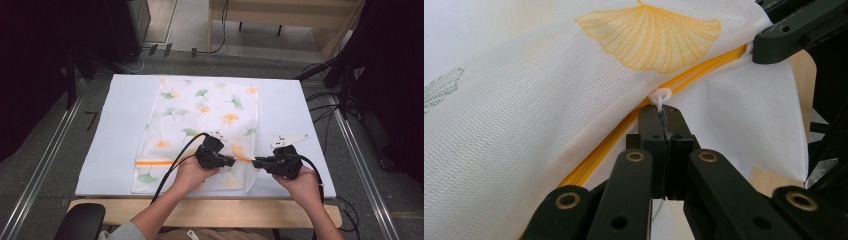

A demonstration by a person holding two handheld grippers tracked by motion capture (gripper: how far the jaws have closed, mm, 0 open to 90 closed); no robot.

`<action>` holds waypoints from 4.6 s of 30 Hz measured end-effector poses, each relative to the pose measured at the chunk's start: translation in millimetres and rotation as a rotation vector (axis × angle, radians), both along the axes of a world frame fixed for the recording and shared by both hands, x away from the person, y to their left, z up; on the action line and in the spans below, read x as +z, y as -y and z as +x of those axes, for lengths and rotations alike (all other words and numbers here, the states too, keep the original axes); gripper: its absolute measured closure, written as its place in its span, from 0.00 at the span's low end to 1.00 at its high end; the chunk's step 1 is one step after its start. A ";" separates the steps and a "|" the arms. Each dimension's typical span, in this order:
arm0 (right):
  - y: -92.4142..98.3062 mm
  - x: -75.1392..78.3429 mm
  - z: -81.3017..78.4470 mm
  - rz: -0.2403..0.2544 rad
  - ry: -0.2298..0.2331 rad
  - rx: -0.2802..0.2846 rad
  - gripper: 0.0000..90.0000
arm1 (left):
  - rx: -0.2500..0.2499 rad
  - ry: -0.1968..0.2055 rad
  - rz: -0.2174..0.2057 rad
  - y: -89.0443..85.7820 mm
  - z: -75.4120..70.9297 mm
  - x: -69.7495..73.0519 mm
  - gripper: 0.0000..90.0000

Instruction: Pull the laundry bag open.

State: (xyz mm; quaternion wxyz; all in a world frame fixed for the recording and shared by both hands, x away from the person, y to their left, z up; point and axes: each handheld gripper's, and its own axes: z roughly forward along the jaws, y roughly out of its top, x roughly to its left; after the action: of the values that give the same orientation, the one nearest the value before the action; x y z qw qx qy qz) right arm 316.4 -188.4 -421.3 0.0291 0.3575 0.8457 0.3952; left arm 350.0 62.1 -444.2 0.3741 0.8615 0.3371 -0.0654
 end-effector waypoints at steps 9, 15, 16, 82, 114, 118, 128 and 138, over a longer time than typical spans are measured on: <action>-0.9 -1.2 0.9 -0.003 -0.012 0.001 0.94 | -0.001 -0.014 0.010 -0.8 2.9 -2.9 1.00; -2.8 -1.0 0.5 -0.002 -0.010 0.005 0.94 | 0.005 -0.025 0.008 -4.6 4.5 -3.8 1.00; -2.6 -1.1 0.7 -0.001 -0.012 0.006 0.94 | 0.001 -0.031 0.002 -5.9 4.9 -3.8 1.00; 3.2 -5.0 5.9 -0.040 -0.051 0.010 0.94 | 0.097 -0.102 0.078 -79.9 5.3 3.7 1.00; 4.6 -11.8 7.4 -0.051 -0.091 0.011 0.94 | 0.130 -0.156 0.098 -120.5 0.5 9.5 1.00; 4.2 -12.6 7.7 -0.051 -0.090 0.014 0.94 | 0.128 -0.152 0.098 -120.6 0.9 9.7 1.00; 4.6 -13.7 7.9 -0.056 -0.096 0.009 0.94 | 0.133 -0.151 0.092 -120.5 0.3 9.3 1.00; 7.3 -13.7 9.4 -0.065 -0.092 0.004 0.94 | 0.162 -0.163 0.118 -131.5 2.8 6.2 1.00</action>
State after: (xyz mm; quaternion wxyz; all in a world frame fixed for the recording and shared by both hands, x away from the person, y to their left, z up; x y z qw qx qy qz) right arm 325.8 -195.6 -435.0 0.0012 0.3725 0.8592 0.3507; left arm 352.8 193.6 -438.0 0.2981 0.8437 0.4383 -0.0846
